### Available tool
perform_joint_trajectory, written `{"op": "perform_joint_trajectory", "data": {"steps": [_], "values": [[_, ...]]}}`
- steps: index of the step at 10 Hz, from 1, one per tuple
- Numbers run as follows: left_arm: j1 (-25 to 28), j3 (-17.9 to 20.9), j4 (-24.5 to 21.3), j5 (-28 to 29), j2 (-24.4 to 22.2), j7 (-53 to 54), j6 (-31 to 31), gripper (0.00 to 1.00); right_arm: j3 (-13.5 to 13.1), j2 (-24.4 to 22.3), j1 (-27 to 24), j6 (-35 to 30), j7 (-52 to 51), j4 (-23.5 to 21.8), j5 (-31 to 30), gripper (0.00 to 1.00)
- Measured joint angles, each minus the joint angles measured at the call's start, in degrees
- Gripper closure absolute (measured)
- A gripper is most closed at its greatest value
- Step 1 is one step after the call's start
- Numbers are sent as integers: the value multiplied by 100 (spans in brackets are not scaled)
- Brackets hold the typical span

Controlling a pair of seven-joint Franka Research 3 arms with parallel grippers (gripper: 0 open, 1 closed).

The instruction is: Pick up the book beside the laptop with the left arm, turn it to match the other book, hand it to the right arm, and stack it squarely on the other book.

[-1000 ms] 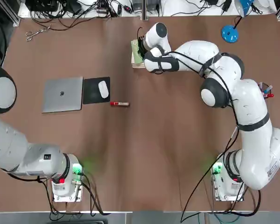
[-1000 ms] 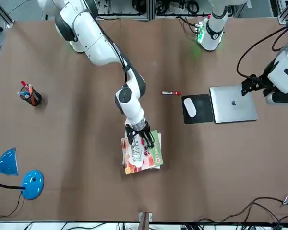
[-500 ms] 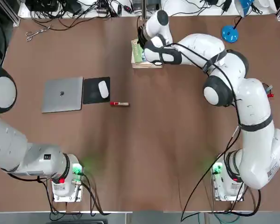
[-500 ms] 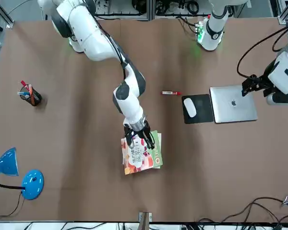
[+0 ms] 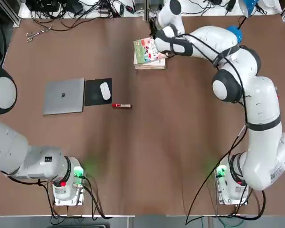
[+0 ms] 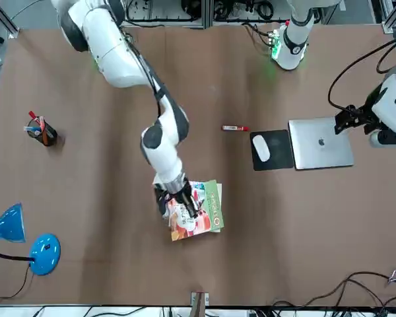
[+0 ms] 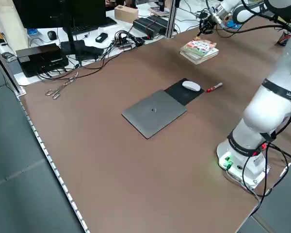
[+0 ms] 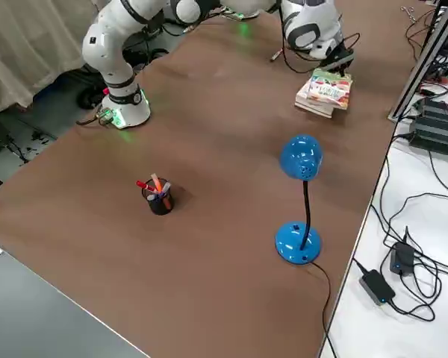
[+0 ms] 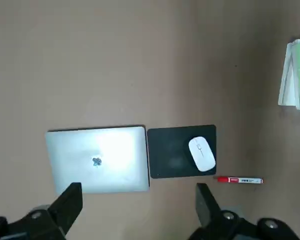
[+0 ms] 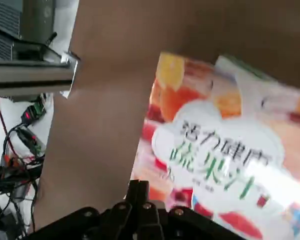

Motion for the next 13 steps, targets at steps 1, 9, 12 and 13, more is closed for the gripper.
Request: {"op": "perform_joint_trajectory", "data": {"steps": [1, 9, 12, 13], "values": [[-18, -9, 3, 0, 1, 0, 0, 0, 0, 4, -119, -5, -79, -59, 0, 99], [-6, -6, 55, 0, 138, 0, 26, 0, -102, 72, -257, -5, -121, -467, -2, 99], [-6, -8, 62, 0, 148, 0, 29, 0, -110, 71, -285, 16, -65, -522, -2, 99], [0, -6, 63, 0, 153, 0, 29, 0, -110, 70, -283, 38, -4, -544, -2, 100]]}}
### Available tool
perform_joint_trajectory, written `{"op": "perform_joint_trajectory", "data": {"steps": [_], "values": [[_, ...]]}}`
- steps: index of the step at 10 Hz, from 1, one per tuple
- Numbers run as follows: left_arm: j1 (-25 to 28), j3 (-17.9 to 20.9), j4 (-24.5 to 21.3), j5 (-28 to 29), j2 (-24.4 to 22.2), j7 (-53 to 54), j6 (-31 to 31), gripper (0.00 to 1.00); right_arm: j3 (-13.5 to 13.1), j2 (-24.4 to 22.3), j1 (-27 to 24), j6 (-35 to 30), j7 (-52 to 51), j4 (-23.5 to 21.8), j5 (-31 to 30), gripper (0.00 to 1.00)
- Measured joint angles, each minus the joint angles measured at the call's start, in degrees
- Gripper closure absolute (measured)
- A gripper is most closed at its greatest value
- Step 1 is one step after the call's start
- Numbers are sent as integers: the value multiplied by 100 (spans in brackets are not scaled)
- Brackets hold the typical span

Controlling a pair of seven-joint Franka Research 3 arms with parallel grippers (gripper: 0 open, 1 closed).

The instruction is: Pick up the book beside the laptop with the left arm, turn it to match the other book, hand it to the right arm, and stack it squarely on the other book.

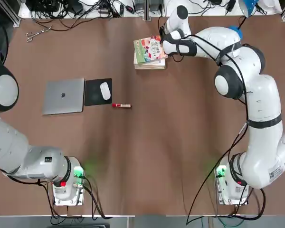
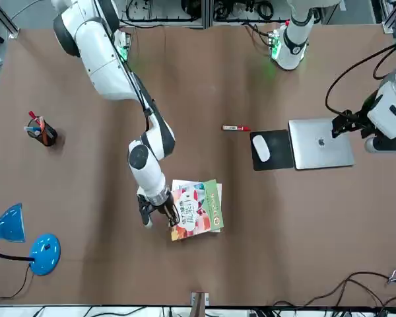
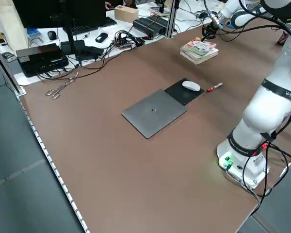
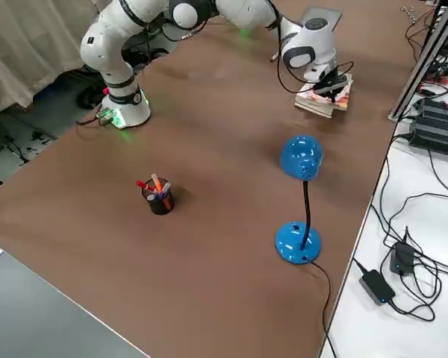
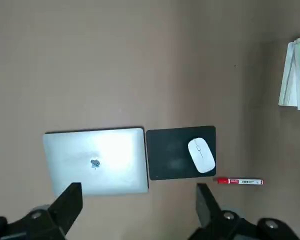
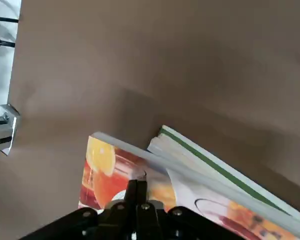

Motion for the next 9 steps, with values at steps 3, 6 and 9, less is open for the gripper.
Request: {"op": "perform_joint_trajectory", "data": {"steps": [3, 6, 9], "values": [[29, 9, 5, 0, 14, 0, 1, 0, -1, -15, 18, 47, 382, -59, -1, 100], [32, 15, 6, 0, 48, 0, 1, 0, 0, -80, 160, 17, 932, -149, -11, 100], [33, 16, 11, 0, 63, 0, 1, 0, -1, -204, 208, 31, 1077, -350, -10, 100]]}}
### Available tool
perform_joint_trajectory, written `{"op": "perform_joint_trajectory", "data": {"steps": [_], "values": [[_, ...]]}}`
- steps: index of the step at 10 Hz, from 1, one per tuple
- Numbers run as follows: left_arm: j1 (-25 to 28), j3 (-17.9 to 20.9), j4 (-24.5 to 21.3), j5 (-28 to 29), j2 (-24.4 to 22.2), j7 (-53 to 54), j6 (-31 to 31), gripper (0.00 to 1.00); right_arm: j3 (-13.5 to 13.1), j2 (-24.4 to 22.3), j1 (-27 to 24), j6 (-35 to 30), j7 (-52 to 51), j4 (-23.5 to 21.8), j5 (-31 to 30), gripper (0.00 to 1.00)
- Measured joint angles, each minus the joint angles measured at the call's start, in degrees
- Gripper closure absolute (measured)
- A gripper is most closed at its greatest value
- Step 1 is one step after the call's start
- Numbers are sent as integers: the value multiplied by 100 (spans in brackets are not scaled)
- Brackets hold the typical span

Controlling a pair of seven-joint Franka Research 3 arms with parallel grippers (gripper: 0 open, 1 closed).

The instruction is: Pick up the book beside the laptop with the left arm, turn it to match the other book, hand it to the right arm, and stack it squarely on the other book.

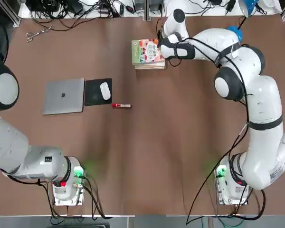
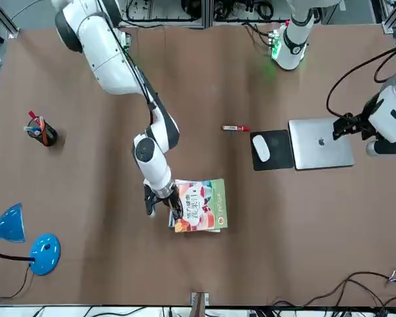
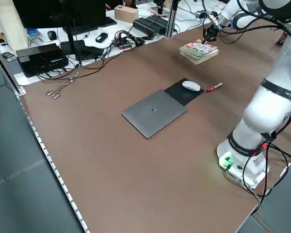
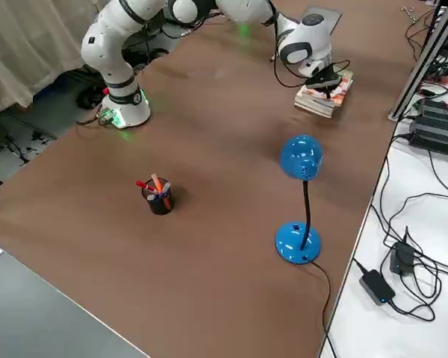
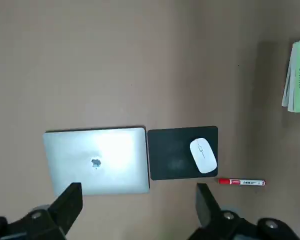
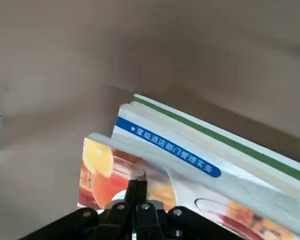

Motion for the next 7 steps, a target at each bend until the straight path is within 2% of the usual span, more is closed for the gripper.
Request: {"op": "perform_joint_trajectory", "data": {"steps": [7], "values": [[3, 4, 13, 0, 46, 0, 0, 0, -99, -197, -3, 8, 44, -323, 10, 100]]}}
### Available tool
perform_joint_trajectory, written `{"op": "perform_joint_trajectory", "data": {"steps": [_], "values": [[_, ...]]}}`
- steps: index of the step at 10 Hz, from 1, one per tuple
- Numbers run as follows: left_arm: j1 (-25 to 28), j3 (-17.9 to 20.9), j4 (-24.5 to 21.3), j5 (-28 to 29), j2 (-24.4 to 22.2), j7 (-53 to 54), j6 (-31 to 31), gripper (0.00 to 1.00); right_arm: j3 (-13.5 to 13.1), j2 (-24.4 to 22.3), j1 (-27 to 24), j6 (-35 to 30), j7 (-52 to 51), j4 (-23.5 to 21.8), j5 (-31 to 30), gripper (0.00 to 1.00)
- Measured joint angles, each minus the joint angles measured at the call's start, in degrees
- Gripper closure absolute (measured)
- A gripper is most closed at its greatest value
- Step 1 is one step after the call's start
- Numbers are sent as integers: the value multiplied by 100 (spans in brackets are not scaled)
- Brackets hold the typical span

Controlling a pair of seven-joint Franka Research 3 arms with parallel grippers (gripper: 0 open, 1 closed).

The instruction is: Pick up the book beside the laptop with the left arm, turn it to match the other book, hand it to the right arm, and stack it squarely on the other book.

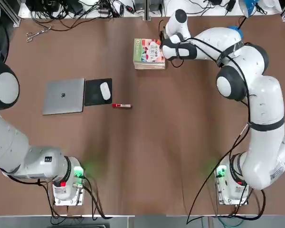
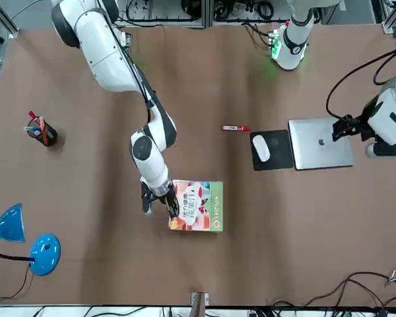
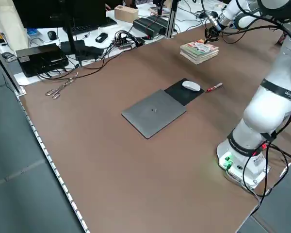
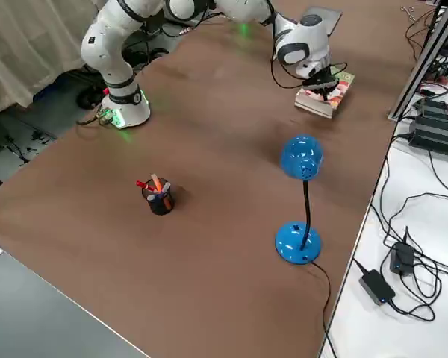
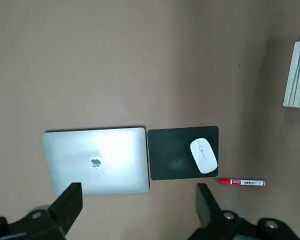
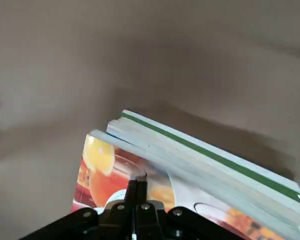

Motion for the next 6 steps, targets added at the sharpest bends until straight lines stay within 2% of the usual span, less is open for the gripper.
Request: {"op": "perform_joint_trajectory", "data": {"steps": [6], "values": [[3, 9, 0, 0, 30, 0, 26, 0, -21, -73, -1, 28, 102, -131, 0, 100]]}}
